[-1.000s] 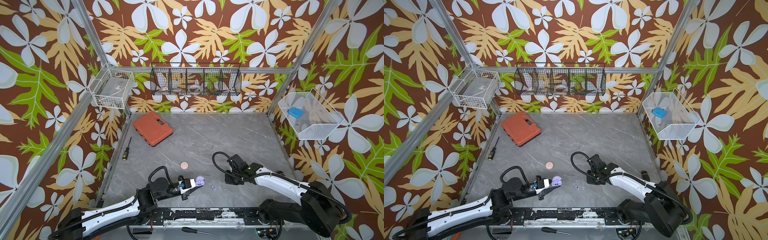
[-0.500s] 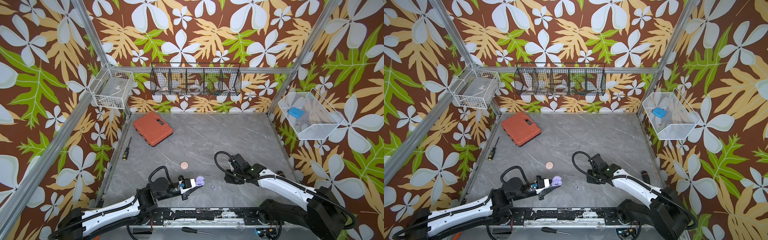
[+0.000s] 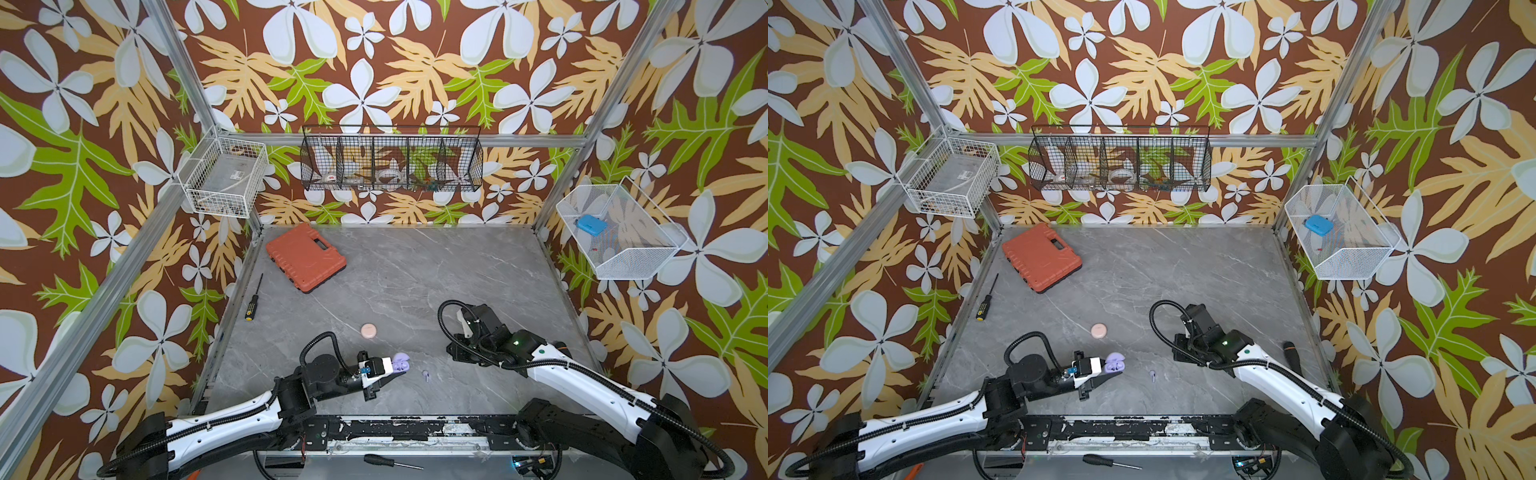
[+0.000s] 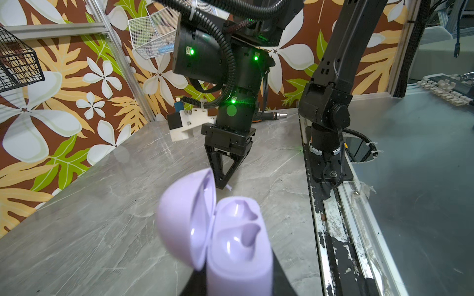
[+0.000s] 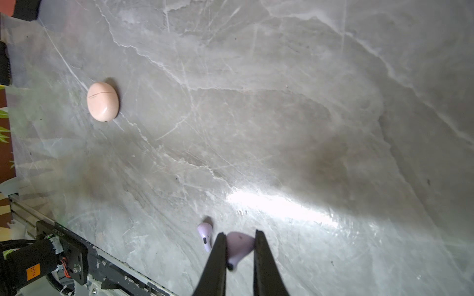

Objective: Insert wireless bluetooth earbuds into charging case
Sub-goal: Pick up the wireless bluetooth earbud from the bottom-center of the table.

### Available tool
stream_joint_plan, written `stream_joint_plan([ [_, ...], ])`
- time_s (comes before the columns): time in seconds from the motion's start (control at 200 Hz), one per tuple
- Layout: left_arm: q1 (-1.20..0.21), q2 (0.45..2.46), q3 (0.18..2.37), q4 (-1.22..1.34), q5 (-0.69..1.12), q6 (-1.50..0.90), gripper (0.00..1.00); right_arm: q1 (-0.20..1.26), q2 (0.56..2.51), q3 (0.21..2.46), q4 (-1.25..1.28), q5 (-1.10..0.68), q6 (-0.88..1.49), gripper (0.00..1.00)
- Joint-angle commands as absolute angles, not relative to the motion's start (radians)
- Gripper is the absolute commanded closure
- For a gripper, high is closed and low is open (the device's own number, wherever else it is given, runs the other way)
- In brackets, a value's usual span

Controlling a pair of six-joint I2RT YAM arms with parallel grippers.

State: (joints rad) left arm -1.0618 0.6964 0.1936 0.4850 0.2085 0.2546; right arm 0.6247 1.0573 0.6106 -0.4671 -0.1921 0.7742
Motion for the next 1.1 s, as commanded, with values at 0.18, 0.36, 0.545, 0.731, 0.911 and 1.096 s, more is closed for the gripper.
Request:
stream_joint_plan([
  [0.18, -1.063, 0.79, 0.213, 0.574, 0.166, 0.229, 1.0, 0.626, 1.002, 0.637, -0.466, -0.204, 0.759, 0.85],
  [0.36, -1.063, 0.838, 0.225, 0.616, 0.145, 0.2, 1.0, 0.626, 0.974, 0.667, -0.476, -0.219, 0.753, 0.85],
  [0.545, -1.062, 0.889, 0.242, 0.645, 0.143, 0.149, 1.0, 0.626, 0.922, 0.706, -0.48, -0.229, 0.758, 0.84],
  [0.731, -1.062, 0.948, 0.252, 0.695, 0.138, 0.073, 1.0, 0.626, 0.886, 0.744, -0.47, -0.25, 0.76, 0.84],
  [0.911, -1.063, 1.037, 0.269, 0.798, 0.132, 0.002, 1.0, 0.626, 0.865, 0.77, -0.453, -0.268, 0.763, 0.84],
  [1.096, -1.063, 1.123, 0.288, 0.871, 0.126, -0.017, 1.0, 0.626, 0.842, 0.785, -0.446, -0.28, 0.768, 0.84],
])
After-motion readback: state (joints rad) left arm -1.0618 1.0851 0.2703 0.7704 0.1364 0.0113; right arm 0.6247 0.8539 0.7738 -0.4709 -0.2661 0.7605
